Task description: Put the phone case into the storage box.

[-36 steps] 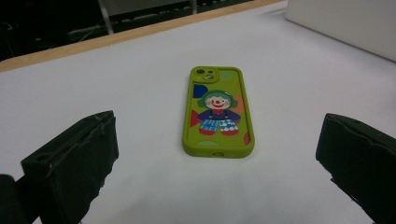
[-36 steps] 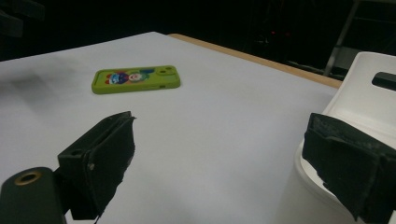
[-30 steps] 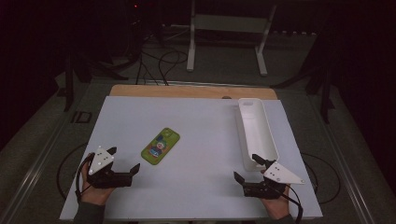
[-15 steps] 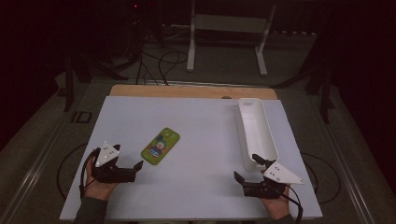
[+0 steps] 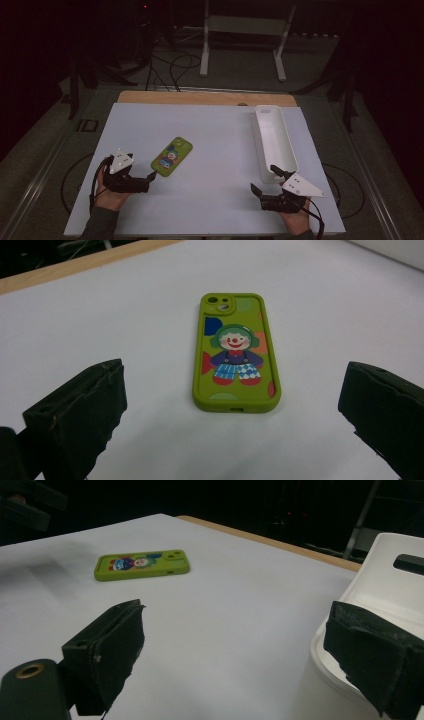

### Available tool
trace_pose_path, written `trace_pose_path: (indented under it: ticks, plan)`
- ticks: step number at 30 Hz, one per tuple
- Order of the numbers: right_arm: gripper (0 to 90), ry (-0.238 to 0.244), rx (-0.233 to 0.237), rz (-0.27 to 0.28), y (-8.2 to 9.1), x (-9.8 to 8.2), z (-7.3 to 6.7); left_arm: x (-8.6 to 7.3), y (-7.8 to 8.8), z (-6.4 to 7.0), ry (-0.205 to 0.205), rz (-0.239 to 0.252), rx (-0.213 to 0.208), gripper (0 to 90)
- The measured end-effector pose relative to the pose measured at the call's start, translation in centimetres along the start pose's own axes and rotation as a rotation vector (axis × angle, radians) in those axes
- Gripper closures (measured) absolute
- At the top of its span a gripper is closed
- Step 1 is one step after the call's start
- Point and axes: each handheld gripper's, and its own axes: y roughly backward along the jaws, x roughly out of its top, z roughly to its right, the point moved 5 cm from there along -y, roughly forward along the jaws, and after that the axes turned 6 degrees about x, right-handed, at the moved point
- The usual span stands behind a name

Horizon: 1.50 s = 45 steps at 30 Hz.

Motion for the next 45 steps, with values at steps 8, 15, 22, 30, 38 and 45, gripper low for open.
trace_pose_path:
  ticks: [8,15,22,30,38,45]
  plan:
    - [8.9,0.002,-0.002,-0.002,0.0,0.0,0.0,0.4,-0.6,0.0,0.002,-0.006,-0.002,0.0]
    - [8.8,0.000,-0.004,-0.001,0.0,0.0,0.1,0.5,-1.2,0.1,-0.011,-0.016,-0.003,0.0]
    - [8.8,-0.002,-0.005,-0.001,0.0,0.0,0.1,0.8,-1.8,0.2,-0.021,-0.024,-0.006,0.0]
    - [8.8,-0.005,-0.007,0.000,0.1,0.0,0.2,0.9,-2.4,0.2,-0.028,-0.030,-0.008,0.0]
    - [8.8,-0.005,-0.008,0.000,0.1,-0.1,0.2,1.0,-3.0,0.0,-0.033,-0.042,-0.011,0.0]
    - [8.8,-0.007,-0.012,0.000,0.1,-0.1,0.3,1.1,-3.5,0.1,-0.036,-0.052,-0.010,0.0]
